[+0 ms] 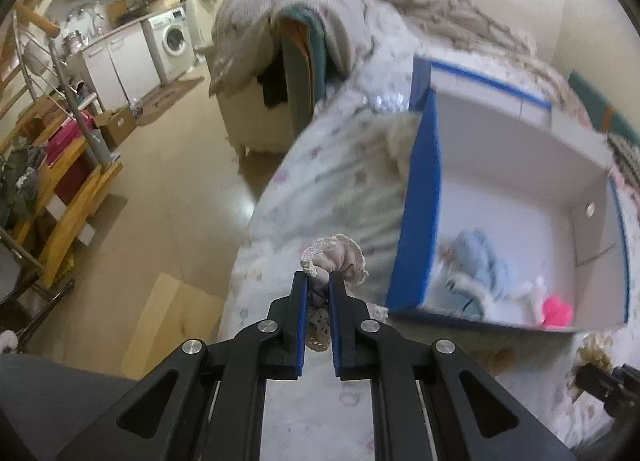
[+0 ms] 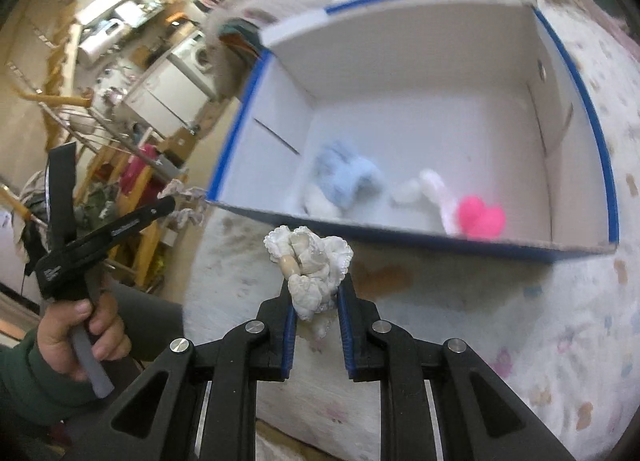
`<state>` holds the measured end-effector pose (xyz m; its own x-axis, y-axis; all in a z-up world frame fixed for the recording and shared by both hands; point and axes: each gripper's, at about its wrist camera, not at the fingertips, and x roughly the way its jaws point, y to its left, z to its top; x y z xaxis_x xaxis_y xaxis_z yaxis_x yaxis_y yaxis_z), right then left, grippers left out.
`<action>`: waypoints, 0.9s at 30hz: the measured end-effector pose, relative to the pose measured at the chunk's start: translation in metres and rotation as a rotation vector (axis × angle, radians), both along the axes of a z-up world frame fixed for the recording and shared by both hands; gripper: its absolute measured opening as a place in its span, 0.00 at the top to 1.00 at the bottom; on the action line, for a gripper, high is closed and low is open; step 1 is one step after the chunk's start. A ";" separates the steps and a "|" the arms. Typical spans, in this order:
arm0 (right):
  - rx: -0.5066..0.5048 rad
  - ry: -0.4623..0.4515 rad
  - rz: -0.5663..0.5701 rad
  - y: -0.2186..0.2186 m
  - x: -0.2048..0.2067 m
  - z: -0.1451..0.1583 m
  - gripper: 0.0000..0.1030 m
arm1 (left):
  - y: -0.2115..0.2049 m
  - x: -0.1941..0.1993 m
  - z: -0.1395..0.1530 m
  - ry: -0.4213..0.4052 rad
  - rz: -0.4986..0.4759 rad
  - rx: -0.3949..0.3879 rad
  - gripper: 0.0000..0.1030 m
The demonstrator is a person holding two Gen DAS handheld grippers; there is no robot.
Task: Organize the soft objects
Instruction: 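Carry both beige scrunchies up and over into the box with both tools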
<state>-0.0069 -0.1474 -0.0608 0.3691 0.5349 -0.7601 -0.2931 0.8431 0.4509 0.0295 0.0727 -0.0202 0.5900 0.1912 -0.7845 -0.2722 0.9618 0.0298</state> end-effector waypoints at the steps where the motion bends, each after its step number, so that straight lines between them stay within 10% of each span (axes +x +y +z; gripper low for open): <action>1: 0.006 -0.022 -0.001 0.001 0.000 0.004 0.80 | -0.002 0.000 0.004 -0.018 -0.009 0.006 0.91; 12: -0.013 -0.185 -0.221 -0.036 0.005 0.037 0.80 | -0.047 -0.003 0.041 -0.152 -0.113 0.078 0.91; 27: -0.028 -0.229 -0.280 -0.058 0.040 0.050 0.80 | -0.080 0.042 0.053 -0.122 -0.203 0.018 0.91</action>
<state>0.0329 -0.2050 -0.0107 0.6607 0.3692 -0.6536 -0.1395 0.9159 0.3763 0.0714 -0.0077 0.0331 0.7077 0.0721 -0.7028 -0.0757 0.9968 0.0261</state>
